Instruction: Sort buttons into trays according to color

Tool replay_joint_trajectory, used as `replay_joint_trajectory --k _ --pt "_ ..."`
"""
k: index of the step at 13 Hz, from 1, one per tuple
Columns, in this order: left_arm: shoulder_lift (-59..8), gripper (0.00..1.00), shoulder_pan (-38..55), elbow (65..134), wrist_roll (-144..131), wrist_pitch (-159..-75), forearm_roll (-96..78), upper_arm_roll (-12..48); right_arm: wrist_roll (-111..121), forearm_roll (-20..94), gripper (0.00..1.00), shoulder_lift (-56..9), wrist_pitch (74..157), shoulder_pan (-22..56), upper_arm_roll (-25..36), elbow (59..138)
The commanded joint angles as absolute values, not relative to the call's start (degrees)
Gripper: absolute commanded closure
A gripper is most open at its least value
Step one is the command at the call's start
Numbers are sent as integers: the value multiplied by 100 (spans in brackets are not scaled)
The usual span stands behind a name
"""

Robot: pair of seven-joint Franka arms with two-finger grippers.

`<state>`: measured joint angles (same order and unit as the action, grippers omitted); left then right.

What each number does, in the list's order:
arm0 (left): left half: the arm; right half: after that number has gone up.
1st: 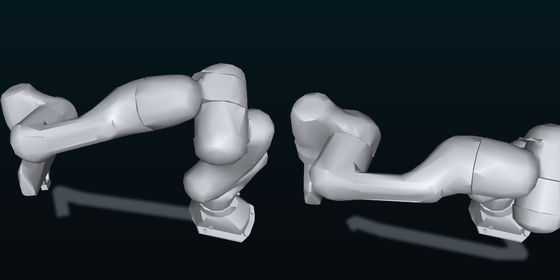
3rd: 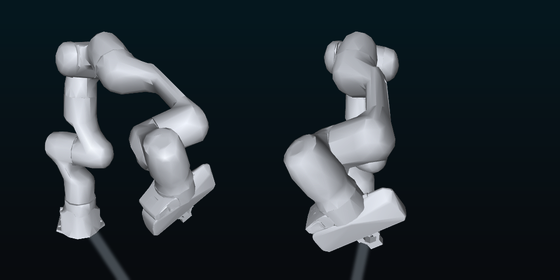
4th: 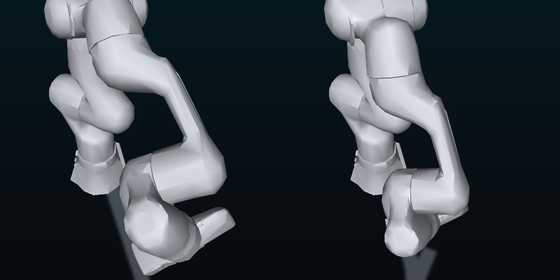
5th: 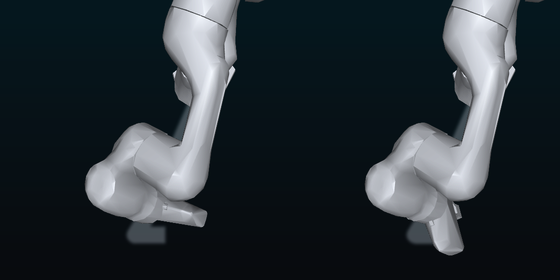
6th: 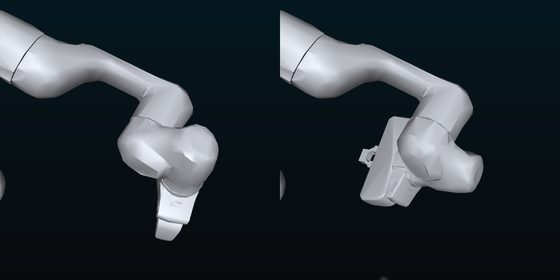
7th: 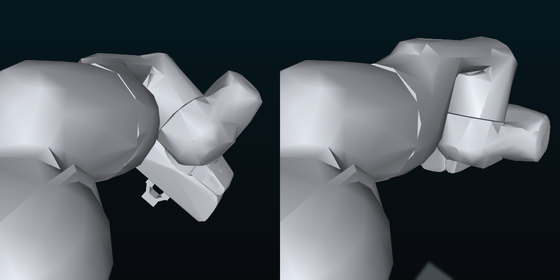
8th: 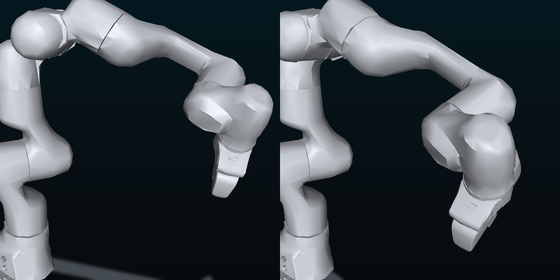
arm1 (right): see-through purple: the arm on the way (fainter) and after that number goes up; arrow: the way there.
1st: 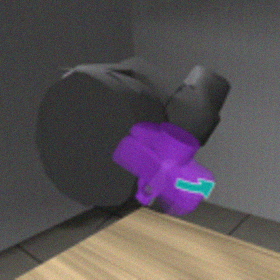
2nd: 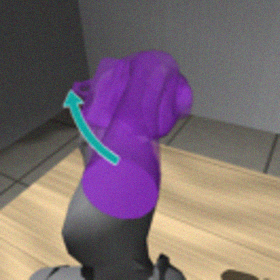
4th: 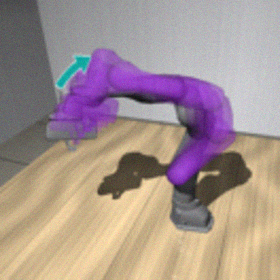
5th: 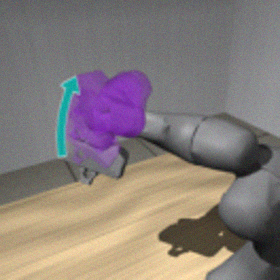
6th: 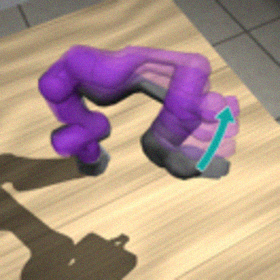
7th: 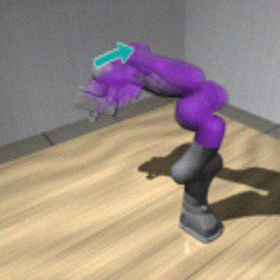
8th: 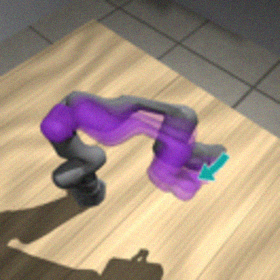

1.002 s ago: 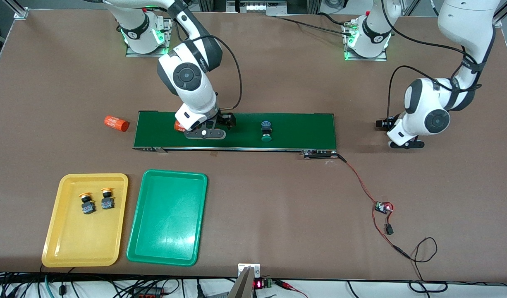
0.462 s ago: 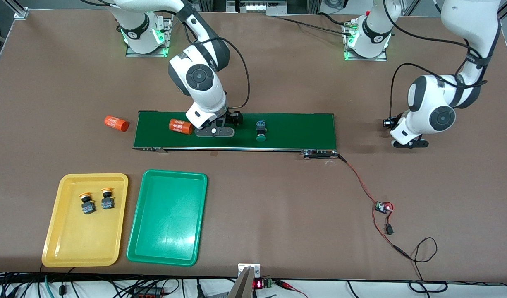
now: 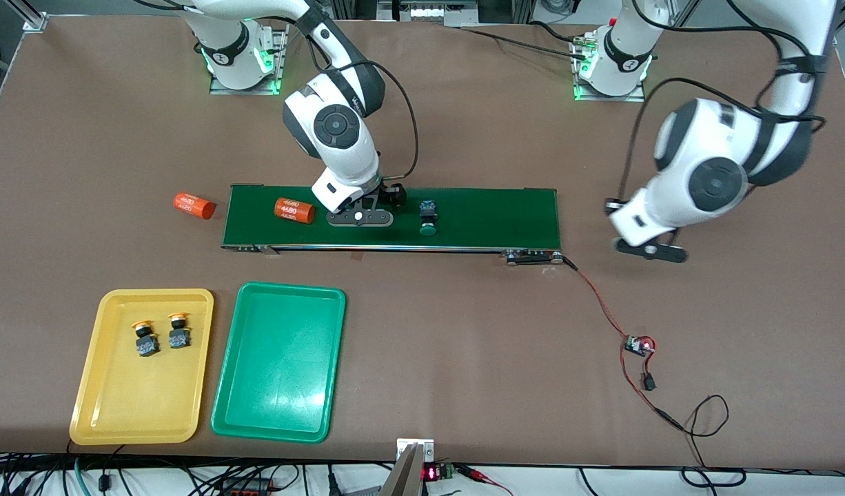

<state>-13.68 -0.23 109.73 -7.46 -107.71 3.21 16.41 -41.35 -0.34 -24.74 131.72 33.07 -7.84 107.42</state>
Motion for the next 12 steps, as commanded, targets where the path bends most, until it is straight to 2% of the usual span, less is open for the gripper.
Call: replay_joint_trajectory --k 1,3,8,9,10,11,12 --pt "-1941 80 384 10652 -1587 -11071 -131 1854 -4315 -237 0 -2470 13245 3322 -809 10784" --pt "-2205 80 623 10705 -1810 -11486 -176 1863 -4472 -272 0 -2470 13367 3322 -809 10784" --pt "-2619 78 879 10775 -1846 -11584 -255 1890 -4570 -396 0 -2479 13614 3331 -809 10784" --pt "-2619 67 922 10784 -1854 -11567 -272 1890 -4579 -396 0 -2513 13632 3331 -800 10784" --pt "-2619 37 932 10802 -1968 -11558 -272 1890 -4623 -404 0 -2522 13667 3331 -809 10784" --pt "-2610 0 923 10819 -2064 -11558 -272 1890 -4640 -422 0 -2566 13684 3383 -800 10784" --pt "-2576 0 923 10811 -2057 -11532 -272 1890 -4649 -518 0 -2584 13685 3410 -809 10784"
